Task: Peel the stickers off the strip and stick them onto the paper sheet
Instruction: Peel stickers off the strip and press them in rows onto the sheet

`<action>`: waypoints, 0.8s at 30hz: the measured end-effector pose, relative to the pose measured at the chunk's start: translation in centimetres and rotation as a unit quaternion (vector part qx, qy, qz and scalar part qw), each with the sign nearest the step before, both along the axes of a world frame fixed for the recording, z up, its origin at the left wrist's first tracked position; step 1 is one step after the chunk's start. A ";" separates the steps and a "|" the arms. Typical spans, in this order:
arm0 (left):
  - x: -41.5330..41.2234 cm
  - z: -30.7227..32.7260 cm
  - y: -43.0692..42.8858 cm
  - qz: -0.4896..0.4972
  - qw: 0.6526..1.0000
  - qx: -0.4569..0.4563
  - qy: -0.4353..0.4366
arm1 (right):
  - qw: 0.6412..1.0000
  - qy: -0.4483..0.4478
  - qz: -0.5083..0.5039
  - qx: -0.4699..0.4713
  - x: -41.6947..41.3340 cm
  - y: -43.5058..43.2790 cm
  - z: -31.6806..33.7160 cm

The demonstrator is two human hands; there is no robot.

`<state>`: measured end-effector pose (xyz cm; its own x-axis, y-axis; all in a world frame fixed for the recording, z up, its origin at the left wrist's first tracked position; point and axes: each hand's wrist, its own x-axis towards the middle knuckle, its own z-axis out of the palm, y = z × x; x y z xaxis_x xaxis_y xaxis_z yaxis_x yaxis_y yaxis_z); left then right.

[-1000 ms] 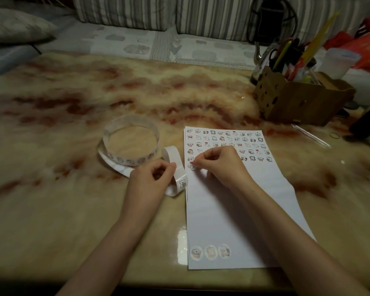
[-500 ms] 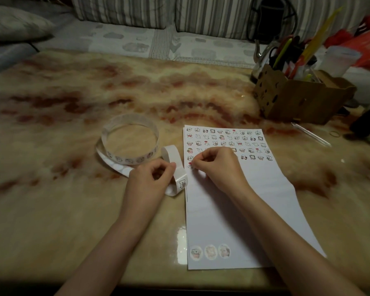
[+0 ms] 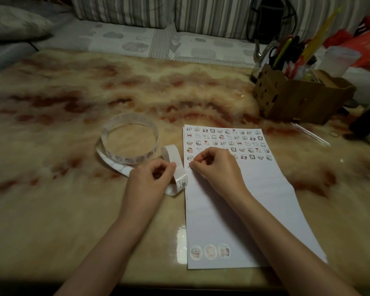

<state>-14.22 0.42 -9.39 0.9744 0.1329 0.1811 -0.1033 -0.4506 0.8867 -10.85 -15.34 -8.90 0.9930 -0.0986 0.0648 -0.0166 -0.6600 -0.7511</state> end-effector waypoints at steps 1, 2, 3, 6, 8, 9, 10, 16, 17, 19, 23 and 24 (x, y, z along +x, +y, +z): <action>0.0 0.0 0.0 -0.001 1.000 0.001 -0.001 | 1.000 -0.002 0.001 0.013 0.0 -0.1 0.0; 0.0 0.0 0.0 -0.001 1.000 0.001 -0.003 | 1.000 -0.001 0.000 0.025 0.1 -0.2 0.0; 0.1 0.0 -0.1 -0.002 1.000 0.001 -0.003 | 0.999 0.002 -0.001 0.034 0.2 -0.3 0.0; 0.1 -0.1 0.0 -0.002 1.000 0.000 -0.003 | 1.000 0.002 -0.005 0.023 0.4 -0.4 -0.1; 0.0 0.0 0.0 -0.003 1.000 -0.006 0.000 | 1.000 -0.001 -0.008 0.018 0.5 -0.5 -0.1; -0.1 0.1 0.0 -0.004 1.000 -0.010 -0.001 | 1.000 0.002 -0.007 0.024 0.5 -0.4 -0.1; -0.1 0.1 0.0 -0.005 1.000 -0.014 -0.001 | 1.000 0.006 -0.005 0.028 0.4 -0.3 0.0; -0.2 0.7 -0.2 -0.009 0.998 -0.054 -0.008 | 0.999 -0.001 -0.011 -0.030 0.5 -0.1 0.0; -0.3 0.8 -0.3 -0.009 0.998 -0.063 -0.008 | 0.999 -0.003 -0.010 -0.032 0.4 -0.1 0.0; -0.3 0.9 -0.3 -0.010 0.996 -0.091 -0.007 | 1.000 0.002 -0.007 -0.029 0.5 -0.2 0.0; 0.1 0.8 -0.1 -0.013 0.992 -0.127 -0.008 | 0.996 -0.001 0.011 0.083 0.3 0.0 0.7; 0.2 0.8 -0.1 -0.013 0.991 -0.129 -0.010 | 0.991 -0.016 0.025 0.127 0.0 0.1 1.1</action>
